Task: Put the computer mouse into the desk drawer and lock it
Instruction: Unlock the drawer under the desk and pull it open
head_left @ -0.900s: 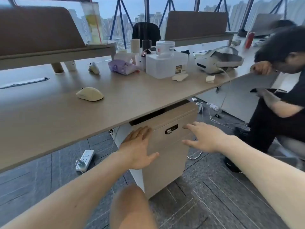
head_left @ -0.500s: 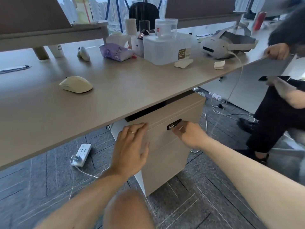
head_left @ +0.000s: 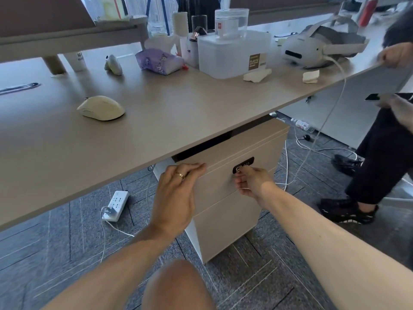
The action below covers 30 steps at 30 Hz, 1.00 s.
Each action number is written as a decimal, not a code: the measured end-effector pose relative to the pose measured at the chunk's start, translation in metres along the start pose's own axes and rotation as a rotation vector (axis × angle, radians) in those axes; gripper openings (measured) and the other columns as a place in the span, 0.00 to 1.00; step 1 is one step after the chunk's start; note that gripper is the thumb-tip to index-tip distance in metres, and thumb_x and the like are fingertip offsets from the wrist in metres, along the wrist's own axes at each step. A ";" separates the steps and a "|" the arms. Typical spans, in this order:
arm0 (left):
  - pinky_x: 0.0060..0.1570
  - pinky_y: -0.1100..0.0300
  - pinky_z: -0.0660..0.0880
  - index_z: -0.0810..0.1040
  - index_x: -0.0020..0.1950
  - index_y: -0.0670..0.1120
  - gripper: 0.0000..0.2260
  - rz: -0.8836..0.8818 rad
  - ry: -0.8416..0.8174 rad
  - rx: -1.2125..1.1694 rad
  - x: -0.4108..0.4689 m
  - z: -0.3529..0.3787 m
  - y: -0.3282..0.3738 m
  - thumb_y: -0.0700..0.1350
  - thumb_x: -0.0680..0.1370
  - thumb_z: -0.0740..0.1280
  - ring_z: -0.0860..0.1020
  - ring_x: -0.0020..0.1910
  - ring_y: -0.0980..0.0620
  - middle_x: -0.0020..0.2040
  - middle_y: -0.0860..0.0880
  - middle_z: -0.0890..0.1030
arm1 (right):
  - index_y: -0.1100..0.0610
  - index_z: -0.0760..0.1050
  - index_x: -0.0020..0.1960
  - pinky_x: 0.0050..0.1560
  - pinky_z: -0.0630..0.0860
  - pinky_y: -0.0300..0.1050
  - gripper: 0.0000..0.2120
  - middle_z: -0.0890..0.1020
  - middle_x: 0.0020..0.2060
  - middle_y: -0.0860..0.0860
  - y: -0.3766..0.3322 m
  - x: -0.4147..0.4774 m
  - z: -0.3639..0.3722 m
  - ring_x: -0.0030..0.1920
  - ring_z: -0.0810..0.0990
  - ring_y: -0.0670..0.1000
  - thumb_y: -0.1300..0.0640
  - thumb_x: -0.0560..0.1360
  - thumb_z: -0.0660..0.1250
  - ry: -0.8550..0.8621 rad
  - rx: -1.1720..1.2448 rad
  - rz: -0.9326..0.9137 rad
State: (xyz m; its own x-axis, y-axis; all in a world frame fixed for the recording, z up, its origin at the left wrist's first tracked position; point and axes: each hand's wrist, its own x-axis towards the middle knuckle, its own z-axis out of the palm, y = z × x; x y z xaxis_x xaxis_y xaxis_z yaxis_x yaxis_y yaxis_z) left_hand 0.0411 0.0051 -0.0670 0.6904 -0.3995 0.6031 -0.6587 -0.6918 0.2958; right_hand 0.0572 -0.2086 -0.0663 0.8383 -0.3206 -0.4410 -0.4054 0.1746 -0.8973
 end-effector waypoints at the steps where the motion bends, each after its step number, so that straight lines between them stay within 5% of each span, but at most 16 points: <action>1: 0.61 0.53 0.72 0.77 0.70 0.46 0.25 -0.002 -0.003 -0.003 0.000 0.000 0.000 0.28 0.75 0.64 0.73 0.59 0.48 0.63 0.51 0.79 | 0.59 0.73 0.38 0.24 0.70 0.39 0.12 0.76 0.29 0.53 0.002 0.000 0.001 0.27 0.72 0.50 0.59 0.80 0.60 0.018 0.008 -0.024; 10: 0.63 0.53 0.71 0.77 0.71 0.47 0.25 -0.026 -0.036 -0.031 0.000 -0.002 -0.002 0.29 0.76 0.64 0.73 0.61 0.49 0.64 0.52 0.78 | 0.60 0.73 0.37 0.20 0.69 0.37 0.13 0.75 0.27 0.54 0.005 -0.003 0.002 0.21 0.70 0.48 0.61 0.80 0.61 0.062 0.083 -0.044; 15: 0.63 0.53 0.72 0.77 0.70 0.49 0.22 -0.066 -0.042 -0.071 0.001 -0.002 0.000 0.35 0.78 0.60 0.72 0.62 0.52 0.64 0.54 0.78 | 0.59 0.74 0.35 0.27 0.68 0.42 0.15 0.76 0.20 0.49 0.021 -0.016 -0.013 0.22 0.70 0.50 0.60 0.80 0.61 0.090 0.090 -0.083; 30: 0.61 0.51 0.75 0.79 0.68 0.47 0.20 -0.106 -0.119 -0.053 0.005 -0.017 0.010 0.38 0.79 0.58 0.72 0.60 0.50 0.62 0.52 0.79 | 0.63 0.76 0.37 0.33 0.71 0.46 0.14 0.78 0.27 0.56 0.066 -0.105 -0.097 0.28 0.74 0.53 0.61 0.80 0.59 0.163 0.035 -0.093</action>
State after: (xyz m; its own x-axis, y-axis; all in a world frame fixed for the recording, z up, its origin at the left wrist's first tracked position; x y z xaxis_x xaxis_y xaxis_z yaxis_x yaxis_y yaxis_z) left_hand 0.0329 0.0064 -0.0489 0.7851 -0.3966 0.4757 -0.5932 -0.7024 0.3934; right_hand -0.0928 -0.2540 -0.0812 0.8002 -0.4827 -0.3558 -0.3139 0.1684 -0.9344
